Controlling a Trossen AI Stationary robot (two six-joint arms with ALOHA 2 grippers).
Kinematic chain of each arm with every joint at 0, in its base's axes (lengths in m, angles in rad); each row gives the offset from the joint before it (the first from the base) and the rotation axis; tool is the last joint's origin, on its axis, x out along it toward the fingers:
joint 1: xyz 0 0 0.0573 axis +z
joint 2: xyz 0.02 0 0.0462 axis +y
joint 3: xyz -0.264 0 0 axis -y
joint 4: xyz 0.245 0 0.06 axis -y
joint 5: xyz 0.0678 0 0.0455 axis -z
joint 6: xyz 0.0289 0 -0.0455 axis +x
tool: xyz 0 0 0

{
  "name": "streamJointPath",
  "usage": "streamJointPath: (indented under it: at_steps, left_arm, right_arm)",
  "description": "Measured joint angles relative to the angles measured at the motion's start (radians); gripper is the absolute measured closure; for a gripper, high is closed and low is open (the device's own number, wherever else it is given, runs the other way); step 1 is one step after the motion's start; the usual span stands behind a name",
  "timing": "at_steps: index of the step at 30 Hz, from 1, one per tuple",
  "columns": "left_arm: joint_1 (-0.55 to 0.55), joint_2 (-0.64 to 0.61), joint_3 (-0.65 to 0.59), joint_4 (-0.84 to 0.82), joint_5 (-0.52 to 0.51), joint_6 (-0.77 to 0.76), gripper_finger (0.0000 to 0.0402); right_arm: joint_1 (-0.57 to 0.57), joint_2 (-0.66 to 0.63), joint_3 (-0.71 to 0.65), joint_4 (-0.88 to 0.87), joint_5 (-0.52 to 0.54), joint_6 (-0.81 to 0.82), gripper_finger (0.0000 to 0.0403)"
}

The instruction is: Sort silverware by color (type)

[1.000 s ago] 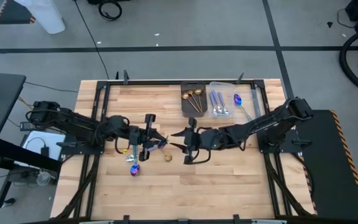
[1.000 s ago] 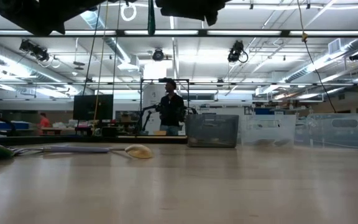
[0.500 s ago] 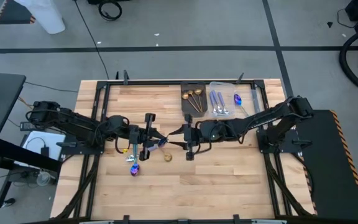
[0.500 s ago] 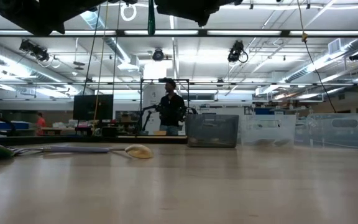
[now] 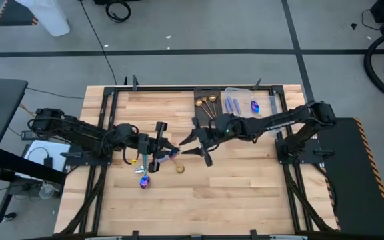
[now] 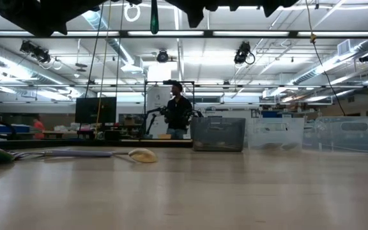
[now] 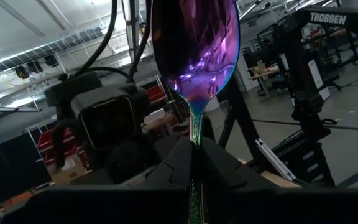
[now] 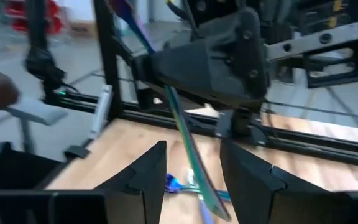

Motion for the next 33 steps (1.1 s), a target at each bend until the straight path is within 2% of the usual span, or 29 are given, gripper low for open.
streamJointPath:
  at_steps: [6,9,12,17,24,28,33]
  left_arm:
    - [0.0,0.0,0.0,0.02,0.0,-0.011,0.0377]
    - [0.0,0.0,0.004,0.042,-0.006,-0.007,0.0377]
    - [0.0,0.0,0.017,0.041,-0.035,-0.006,0.0377]
    - [0.0,0.0,0.021,0.052,-0.13,-0.014,0.0377]
    - [0.0,0.001,0.022,0.098,-0.206,-0.027,0.0377]
    - [0.0,0.019,0.051,0.089,-0.206,-0.033,0.0377]
    - [0.0,0.048,0.098,0.08,-0.182,-0.009,0.0377]
  right_arm:
    - [-0.026,0.003,0.0,0.03,-0.071,0.037,0.0243]
    - [-0.041,0.0,0.0,0.033,-0.042,0.071,0.0243]
    - [-0.042,-0.016,0.0,0.013,0.047,0.071,0.0243]
    - [0.029,-0.051,0.001,-0.049,0.308,-0.01,0.0243]
    - [0.106,-0.049,0.001,-0.036,0.523,-0.069,0.0243]
    - [0.111,-0.049,0.001,-0.001,0.519,-0.097,0.0243]
    - [0.099,-0.049,0.001,0.028,0.415,-0.098,0.0243]
